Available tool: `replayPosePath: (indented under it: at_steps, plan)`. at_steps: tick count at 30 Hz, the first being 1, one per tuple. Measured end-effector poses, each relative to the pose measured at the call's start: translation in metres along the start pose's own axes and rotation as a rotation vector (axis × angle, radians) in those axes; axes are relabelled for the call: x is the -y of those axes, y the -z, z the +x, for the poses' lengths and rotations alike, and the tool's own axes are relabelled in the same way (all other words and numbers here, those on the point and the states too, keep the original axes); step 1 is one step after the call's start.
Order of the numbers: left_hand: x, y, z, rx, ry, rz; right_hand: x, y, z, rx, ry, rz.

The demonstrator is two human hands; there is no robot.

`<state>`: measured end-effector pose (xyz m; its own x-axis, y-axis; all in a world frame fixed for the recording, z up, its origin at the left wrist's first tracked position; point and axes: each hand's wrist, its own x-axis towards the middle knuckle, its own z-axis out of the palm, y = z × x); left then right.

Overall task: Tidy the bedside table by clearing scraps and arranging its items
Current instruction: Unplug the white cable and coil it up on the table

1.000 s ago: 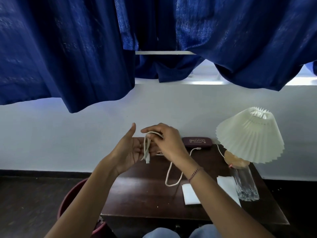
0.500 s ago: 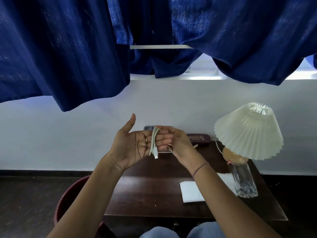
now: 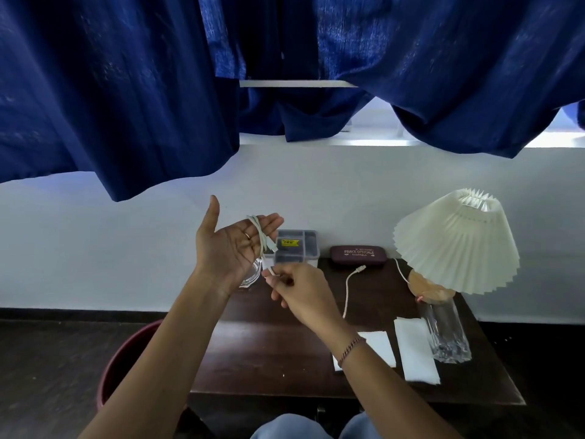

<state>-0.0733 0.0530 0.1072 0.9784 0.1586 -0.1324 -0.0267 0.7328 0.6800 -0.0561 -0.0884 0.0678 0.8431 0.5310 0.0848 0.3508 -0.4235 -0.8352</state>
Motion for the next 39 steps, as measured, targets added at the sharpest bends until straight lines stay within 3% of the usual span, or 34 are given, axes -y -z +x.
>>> replayPosePath:
  at_steps: [7,14,19,30,39]
  plan:
    - [-0.005,0.009,-0.002,-0.111,-0.032,0.071,0.023,0.008,-0.008,-0.022,0.118,-0.133]
    - [-0.005,0.007,-0.009,0.001,0.115,0.279,0.036,0.027,-0.002,-0.169,0.202,-0.352]
    - [-0.003,0.006,-0.01,0.085,0.253,0.331,0.037,0.048,0.021,-0.028,0.261,-0.193]
    - [0.0,0.012,-0.001,0.266,0.418,0.213,0.02,0.07,0.077,0.236,0.294,0.144]
    - [-0.003,0.007,-0.002,0.385,0.301,0.036,0.007,0.059,0.099,0.246,0.205,0.446]
